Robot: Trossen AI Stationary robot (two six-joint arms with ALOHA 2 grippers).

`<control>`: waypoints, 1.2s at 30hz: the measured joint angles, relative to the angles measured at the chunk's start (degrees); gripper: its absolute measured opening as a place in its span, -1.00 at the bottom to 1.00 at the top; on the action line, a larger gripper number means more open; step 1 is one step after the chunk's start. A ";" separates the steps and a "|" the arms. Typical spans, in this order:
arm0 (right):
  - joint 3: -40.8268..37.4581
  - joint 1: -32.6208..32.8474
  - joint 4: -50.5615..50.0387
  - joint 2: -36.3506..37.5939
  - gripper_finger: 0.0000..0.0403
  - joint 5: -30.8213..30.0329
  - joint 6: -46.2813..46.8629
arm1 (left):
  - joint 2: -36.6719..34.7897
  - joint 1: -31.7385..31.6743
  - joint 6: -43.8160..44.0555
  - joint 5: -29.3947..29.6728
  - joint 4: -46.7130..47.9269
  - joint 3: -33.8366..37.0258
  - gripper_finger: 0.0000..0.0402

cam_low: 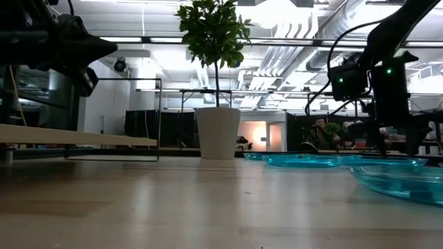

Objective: Place and stack plates onto a shelf
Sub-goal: Put the middle right blue plate on the shelf

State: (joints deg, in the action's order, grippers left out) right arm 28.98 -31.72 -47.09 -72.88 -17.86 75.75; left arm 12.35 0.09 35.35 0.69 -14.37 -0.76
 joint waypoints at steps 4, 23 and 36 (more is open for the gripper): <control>-0.23 -1.91 -0.10 0.06 0.02 0.91 -4.68 | 0.01 -0.01 0.00 0.00 0.02 0.01 -1.00; -0.09 -3.29 1.85 0.29 -0.64 6.35 -15.82 | -0.01 -0.01 0.00 -0.02 0.00 0.01 -1.00; -0.29 -1.53 -4.05 4.67 -0.99 7.26 -17.36 | 0.01 0.01 0.00 -0.02 0.00 0.01 -1.00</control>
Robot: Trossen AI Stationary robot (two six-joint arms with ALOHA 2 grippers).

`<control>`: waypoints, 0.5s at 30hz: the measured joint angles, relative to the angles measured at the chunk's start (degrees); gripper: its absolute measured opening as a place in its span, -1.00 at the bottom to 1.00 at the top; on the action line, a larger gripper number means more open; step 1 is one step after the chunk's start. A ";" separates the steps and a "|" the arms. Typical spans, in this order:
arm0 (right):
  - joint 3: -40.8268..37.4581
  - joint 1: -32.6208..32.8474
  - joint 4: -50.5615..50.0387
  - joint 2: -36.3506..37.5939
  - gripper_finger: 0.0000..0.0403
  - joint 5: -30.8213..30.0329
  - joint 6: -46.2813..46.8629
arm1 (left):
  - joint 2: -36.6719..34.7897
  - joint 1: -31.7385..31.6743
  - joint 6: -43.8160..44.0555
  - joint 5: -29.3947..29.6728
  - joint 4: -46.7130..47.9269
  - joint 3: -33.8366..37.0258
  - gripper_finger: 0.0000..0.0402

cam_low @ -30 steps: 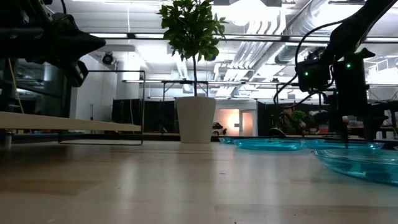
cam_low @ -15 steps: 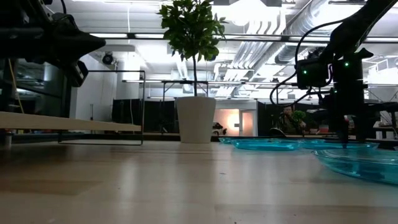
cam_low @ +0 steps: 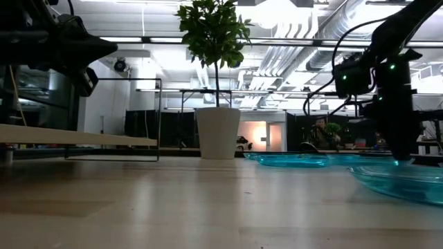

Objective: Place and stack plates onto a shelf
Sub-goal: Put the middle right blue plate on the shelf

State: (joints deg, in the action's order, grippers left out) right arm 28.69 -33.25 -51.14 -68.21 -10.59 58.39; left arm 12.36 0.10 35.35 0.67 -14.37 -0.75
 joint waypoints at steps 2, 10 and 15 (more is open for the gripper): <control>-0.02 0.76 -1.99 2.73 -1.00 -0.05 0.94 | -0.02 0.00 0.00 0.00 0.01 0.00 -1.00; 0.59 3.10 -4.77 14.55 -1.00 -0.29 3.32 | 0.00 -0.01 0.00 -0.01 0.01 0.00 -1.00; 3.92 3.16 -5.02 20.33 -1.00 -0.37 1.24 | 0.00 0.00 0.00 0.00 0.01 0.00 -1.00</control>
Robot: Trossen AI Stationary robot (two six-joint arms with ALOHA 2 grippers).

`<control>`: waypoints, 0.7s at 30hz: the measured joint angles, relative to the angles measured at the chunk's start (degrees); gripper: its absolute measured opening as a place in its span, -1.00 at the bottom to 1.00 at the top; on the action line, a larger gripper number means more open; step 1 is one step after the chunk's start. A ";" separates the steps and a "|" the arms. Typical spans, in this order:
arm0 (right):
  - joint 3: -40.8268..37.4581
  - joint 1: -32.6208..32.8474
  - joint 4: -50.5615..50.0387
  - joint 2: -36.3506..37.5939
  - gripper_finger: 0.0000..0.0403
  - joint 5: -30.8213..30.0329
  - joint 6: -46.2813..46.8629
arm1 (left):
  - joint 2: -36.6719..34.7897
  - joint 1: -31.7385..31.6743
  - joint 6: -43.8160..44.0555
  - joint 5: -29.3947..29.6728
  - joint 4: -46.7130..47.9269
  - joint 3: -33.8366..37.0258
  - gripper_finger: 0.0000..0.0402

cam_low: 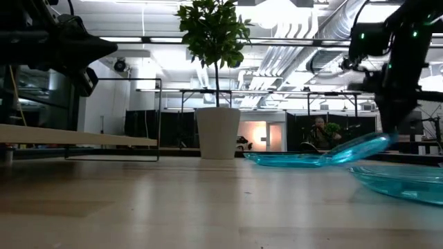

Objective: Place and stack plates onto a shelf
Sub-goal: Put the middle right blue plate on the shelf

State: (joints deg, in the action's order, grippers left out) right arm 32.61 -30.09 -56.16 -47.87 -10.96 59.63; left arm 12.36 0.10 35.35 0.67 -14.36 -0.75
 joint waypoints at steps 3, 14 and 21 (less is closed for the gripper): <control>3.45 0.00 -0.25 2.12 -1.00 -0.15 -3.20 | -0.01 -0.02 0.00 -0.01 0.01 0.00 -1.00; 12.84 0.02 -5.11 2.86 -1.00 -0.44 -8.29 | 0.00 0.00 0.00 0.00 0.00 0.00 -1.00; 5.59 4.30 -1.99 2.88 -1.00 2.66 2.57 | 0.00 -0.01 0.00 0.00 0.00 0.00 -1.00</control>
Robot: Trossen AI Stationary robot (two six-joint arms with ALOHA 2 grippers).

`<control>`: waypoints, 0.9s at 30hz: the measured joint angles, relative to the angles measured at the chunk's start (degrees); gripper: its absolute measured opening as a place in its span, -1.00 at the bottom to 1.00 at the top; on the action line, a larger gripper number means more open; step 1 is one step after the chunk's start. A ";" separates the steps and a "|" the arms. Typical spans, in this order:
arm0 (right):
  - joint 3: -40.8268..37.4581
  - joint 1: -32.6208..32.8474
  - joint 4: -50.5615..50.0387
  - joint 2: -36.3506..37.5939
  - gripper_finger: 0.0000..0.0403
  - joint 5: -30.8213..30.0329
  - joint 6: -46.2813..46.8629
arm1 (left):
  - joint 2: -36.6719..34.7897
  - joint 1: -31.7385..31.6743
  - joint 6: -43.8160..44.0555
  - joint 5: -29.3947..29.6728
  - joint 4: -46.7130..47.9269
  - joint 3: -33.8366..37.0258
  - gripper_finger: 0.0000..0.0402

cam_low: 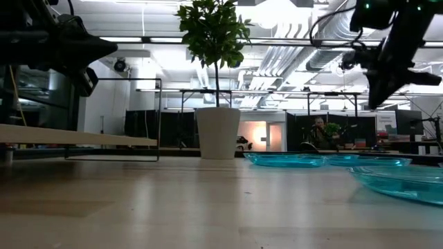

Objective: Place and stack plates onto a shelf
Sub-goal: Put the middle right blue plate on the shelf

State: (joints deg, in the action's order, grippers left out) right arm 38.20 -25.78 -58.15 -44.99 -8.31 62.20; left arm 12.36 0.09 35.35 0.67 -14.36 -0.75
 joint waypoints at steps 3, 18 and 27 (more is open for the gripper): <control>-3.59 3.76 0.80 0.00 -0.94 0.30 5.88 | 0.00 0.00 0.00 0.00 0.00 0.00 -1.00; -7.24 16.85 2.83 -8.72 -0.31 -3.56 30.83 | 0.00 0.00 0.00 -0.02 0.00 0.00 -1.00; -7.24 29.69 3.17 -15.68 -0.31 -4.82 48.75 | 0.00 0.01 0.00 -0.02 -0.01 0.00 -1.00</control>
State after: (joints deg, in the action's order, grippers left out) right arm 30.96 3.90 -54.99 -60.67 -13.13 110.95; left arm 12.36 0.10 35.35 0.64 -14.37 -0.75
